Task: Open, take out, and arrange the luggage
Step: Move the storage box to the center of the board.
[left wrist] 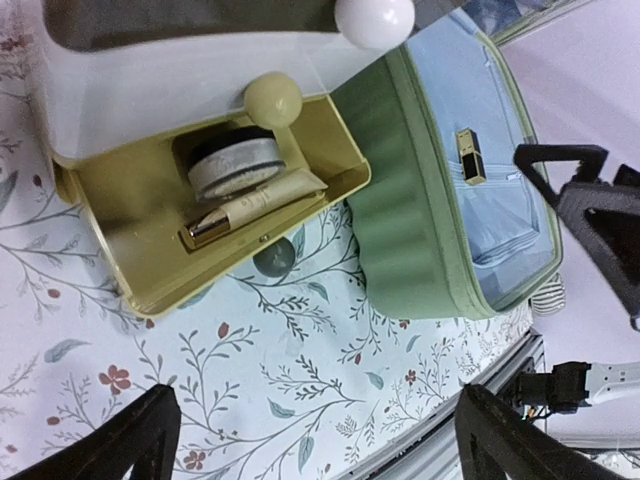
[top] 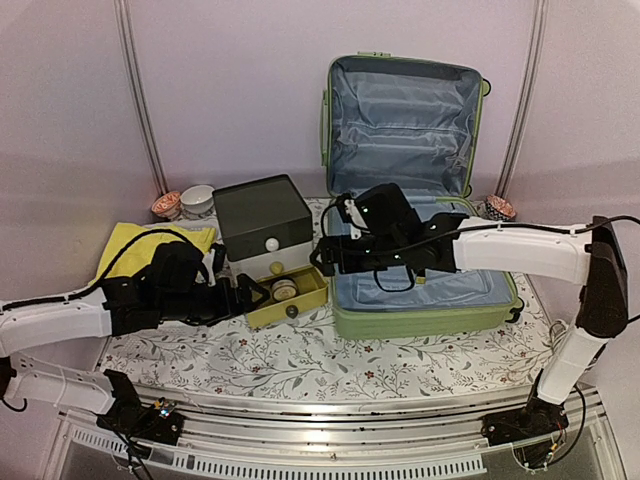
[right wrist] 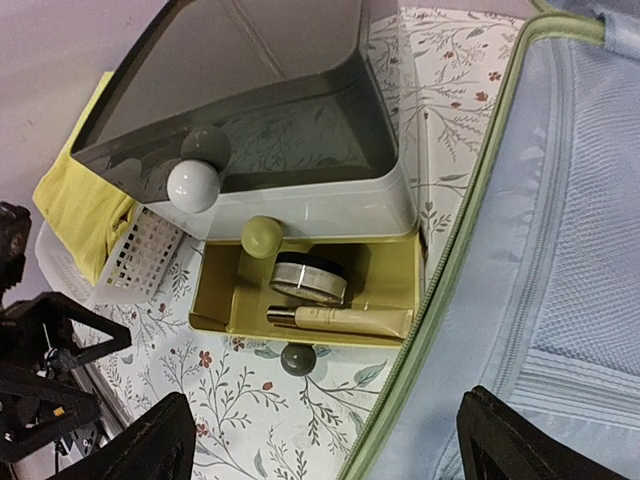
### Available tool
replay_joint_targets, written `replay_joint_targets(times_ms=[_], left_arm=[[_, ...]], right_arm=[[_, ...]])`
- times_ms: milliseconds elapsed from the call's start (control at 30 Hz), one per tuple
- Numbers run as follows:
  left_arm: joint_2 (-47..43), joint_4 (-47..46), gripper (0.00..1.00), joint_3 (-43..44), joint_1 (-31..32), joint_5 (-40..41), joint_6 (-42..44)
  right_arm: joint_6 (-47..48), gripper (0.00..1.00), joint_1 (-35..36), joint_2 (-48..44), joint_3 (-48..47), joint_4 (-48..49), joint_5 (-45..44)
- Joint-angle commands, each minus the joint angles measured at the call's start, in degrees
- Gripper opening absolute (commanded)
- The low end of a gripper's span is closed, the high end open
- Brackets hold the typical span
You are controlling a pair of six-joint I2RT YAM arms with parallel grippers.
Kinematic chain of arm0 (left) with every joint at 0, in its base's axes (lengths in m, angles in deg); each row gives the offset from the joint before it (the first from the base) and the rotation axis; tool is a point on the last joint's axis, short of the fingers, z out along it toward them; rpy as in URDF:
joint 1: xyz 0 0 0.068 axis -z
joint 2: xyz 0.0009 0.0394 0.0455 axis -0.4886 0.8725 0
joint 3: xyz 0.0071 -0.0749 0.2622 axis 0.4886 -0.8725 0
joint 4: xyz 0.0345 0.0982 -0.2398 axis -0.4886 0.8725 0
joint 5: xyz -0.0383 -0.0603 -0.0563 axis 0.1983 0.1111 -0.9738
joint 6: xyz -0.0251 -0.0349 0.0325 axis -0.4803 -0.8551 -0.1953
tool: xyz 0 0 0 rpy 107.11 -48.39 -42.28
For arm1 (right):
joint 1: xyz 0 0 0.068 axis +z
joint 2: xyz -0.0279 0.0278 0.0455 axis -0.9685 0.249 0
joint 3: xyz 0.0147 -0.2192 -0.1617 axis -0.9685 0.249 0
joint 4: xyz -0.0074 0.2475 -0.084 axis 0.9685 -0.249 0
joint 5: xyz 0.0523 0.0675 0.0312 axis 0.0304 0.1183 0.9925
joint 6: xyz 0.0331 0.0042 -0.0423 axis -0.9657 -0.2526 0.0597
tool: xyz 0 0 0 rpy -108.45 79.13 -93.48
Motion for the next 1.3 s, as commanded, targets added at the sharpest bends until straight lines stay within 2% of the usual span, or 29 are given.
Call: replay_joint_targets(times_ms=[0,200,300,333,400,500,700,967,1133,1167,1267], left_arm=[[2.84,-4.00,0.98,1.01,7.00,16.91,-8.42],[5.48,1.53,0.98,2.69,10.88,28.54,-14.16],[3.45,9.37,0.98,0.48,9.53,32.90,-28.11],[1.82,7.02,0.98,-1.77,8.49,31.85,-25.75],[-2.15,-5.60,0.92,-7.19,6.46,27.76,-19.12],[-5.85,-13.21,0.91,-12.05,6.39,24.51,-16.91],[-0.47,-15.15,0.98,-5.72,11.23,22.04,-6.81],[11.63,-15.24,0.94,2.72,16.66,25.14,-6.95],[16.82,-22.59,0.93,4.21,19.75,29.31,-1.80],[17.74,-25.85,0.97,3.60,20.58,30.45,0.35],[19.83,-30.12,0.98,3.00,21.45,33.96,3.10]], right_arm=[[0.77,0.92,-0.52,-5.51,2.64,1.72,-5.23],[1.17,0.92,-4.59,-9.35,7.71,2.05,-3.06],[1.28,0.92,-6.77,-12.31,10.86,3.58,-0.12],[1.53,0.91,-7.09,-12.95,11.50,3.81,0.22],[3.00,0.91,-7.17,-14.07,11.99,3.47,0.51],[4.67,0.91,-7.19,-15.58,12.31,2.22,-0.72],[4.87,0.92,-7.29,-18.44,15.07,2.13,-6.93],[6.59,0.92,-7.32,-20.64,16.41,0.97,-7.15],[6.63,0.95,-7.35,-24.36,19.04,4.48,-9.02],[6.92,0.97,-7.37,-24.60,19.79,6.49,-8.84],[9.51,0.98,-7.35,-24.77,22.18,11.68,-5.84]])
